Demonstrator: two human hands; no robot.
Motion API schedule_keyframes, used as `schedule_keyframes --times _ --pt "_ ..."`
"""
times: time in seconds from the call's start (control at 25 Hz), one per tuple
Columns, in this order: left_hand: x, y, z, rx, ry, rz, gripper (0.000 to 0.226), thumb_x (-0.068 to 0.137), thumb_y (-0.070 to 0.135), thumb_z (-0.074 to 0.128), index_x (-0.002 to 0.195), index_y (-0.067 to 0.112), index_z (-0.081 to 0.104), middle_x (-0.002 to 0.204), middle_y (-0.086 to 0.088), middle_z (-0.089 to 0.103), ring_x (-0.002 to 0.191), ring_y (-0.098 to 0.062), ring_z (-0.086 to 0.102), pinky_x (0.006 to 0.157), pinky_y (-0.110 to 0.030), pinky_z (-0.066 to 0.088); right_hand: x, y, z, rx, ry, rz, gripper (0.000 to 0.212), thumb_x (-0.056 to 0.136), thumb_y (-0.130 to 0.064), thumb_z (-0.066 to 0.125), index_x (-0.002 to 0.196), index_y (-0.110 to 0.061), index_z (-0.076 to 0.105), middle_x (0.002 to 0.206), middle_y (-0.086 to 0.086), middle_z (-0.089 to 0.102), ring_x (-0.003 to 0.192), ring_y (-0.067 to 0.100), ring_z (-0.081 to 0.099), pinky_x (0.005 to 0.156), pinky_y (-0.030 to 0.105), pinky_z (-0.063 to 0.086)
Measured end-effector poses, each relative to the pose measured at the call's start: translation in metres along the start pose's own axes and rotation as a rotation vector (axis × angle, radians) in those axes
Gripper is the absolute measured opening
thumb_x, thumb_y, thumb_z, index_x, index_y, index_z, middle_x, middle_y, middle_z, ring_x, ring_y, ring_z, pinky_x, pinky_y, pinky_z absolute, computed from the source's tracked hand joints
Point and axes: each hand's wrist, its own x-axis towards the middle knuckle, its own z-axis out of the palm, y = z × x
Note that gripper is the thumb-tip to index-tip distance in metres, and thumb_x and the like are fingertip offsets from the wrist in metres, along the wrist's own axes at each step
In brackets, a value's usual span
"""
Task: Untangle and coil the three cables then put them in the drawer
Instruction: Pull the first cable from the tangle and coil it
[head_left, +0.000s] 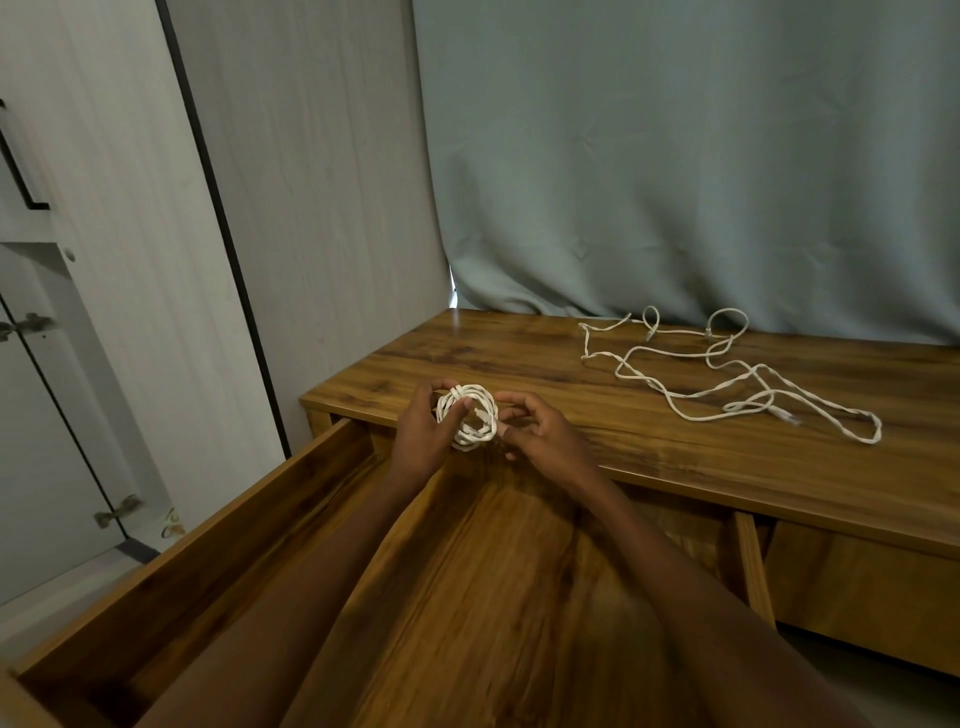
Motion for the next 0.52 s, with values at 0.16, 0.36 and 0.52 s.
schedule_keyframes --times 0.16,0.36,0.52 --pt "0.001 0.005 -0.003 -0.049 -0.013 -0.022 0.033 0.092 0.029 0.070 0.121 0.020 0.057 0.108 0.001 0.072 0.091 -0.006 0.071 0.076 -0.028 0.061 0.002 -0.004 0.001 0.116 0.009 0.079 0.043 0.096 -0.020 0.066 0.137 -0.024 0.056 0.122 -0.001 0.068 0.096 0.017 0.072 0.079 0.032 0.061" --pt "0.005 0.013 -0.014 -0.170 -0.184 -0.004 0.035 0.094 0.019 0.068 0.126 0.018 0.054 0.115 0.000 0.070 0.101 -0.011 0.070 0.080 -0.025 0.058 0.015 -0.015 -0.002 0.219 -0.115 0.114 0.042 0.095 -0.015 0.068 0.135 -0.023 0.059 0.122 -0.002 0.072 0.100 0.017 0.074 0.084 0.036 0.061" --pt "0.013 0.008 -0.032 -0.138 -0.297 -0.043 0.035 0.093 0.016 0.069 0.125 0.013 0.056 0.113 -0.003 0.071 0.102 -0.018 0.070 0.083 -0.031 0.059 0.027 -0.023 -0.007 0.165 -0.255 0.128 0.036 0.092 -0.005 0.070 0.126 -0.012 0.066 0.110 0.008 0.076 0.097 0.021 0.074 0.079 0.030 0.060"
